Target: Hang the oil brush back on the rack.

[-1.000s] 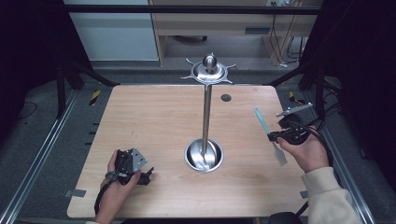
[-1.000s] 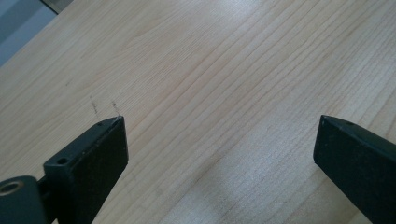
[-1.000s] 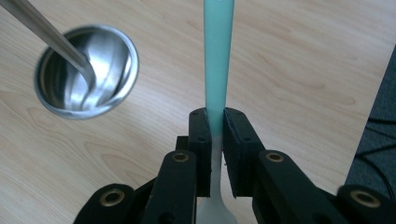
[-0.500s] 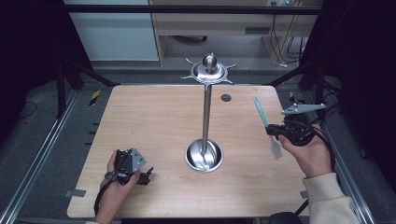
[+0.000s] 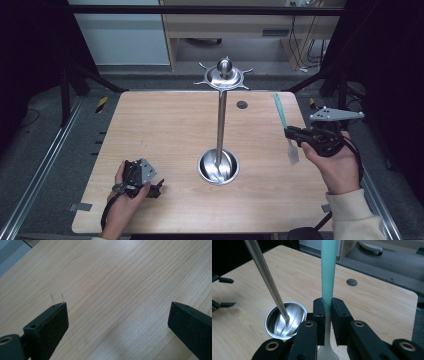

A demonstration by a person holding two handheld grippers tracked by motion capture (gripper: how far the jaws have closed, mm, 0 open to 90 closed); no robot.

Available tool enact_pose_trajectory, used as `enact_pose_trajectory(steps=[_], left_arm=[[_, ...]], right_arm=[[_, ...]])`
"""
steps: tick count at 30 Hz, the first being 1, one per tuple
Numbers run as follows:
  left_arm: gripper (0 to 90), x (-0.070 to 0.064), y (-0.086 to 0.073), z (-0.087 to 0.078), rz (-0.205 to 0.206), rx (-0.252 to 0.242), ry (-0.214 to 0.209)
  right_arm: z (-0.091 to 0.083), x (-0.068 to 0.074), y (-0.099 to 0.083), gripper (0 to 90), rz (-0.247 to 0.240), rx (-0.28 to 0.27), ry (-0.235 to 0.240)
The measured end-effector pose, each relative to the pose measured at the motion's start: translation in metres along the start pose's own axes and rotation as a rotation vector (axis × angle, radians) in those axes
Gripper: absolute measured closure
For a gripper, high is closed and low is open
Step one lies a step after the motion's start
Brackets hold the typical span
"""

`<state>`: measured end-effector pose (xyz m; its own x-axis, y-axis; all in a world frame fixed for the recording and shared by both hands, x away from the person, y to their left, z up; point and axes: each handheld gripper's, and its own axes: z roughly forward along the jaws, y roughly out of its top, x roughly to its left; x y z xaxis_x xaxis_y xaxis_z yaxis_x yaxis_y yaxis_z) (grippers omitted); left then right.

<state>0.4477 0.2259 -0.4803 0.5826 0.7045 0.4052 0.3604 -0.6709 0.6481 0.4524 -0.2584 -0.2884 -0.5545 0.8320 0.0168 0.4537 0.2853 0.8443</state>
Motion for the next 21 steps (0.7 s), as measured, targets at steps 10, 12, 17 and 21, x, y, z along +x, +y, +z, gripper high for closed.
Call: enact_pose_trajectory(steps=[10, 12, 17, 21], left_arm=[[2.7, 0.0, 0.0, 0.0, -0.001, 0.0, 0.0], [2.7, 0.0, 0.0, 0.0, 0.0, 0.0, 0.0], [2.7, 0.0, 0.0, 0.0, -0.002, -0.001, 0.0], [2.7, 0.0, 0.0, 0.0, 0.0, 0.0, 0.0]], right_arm=[[-0.01, 0.008, 0.005, 82.2, -0.009, -0.053, 0.027], [-0.011, 0.009, 0.006, 82.2, -0.011, -0.056, 0.025], [-0.016, 0.014, 0.011, 82.2, -0.019, -0.086, 0.032], [-0.02, 0.018, 0.013, 82.2, -0.025, -0.107, 0.043]])
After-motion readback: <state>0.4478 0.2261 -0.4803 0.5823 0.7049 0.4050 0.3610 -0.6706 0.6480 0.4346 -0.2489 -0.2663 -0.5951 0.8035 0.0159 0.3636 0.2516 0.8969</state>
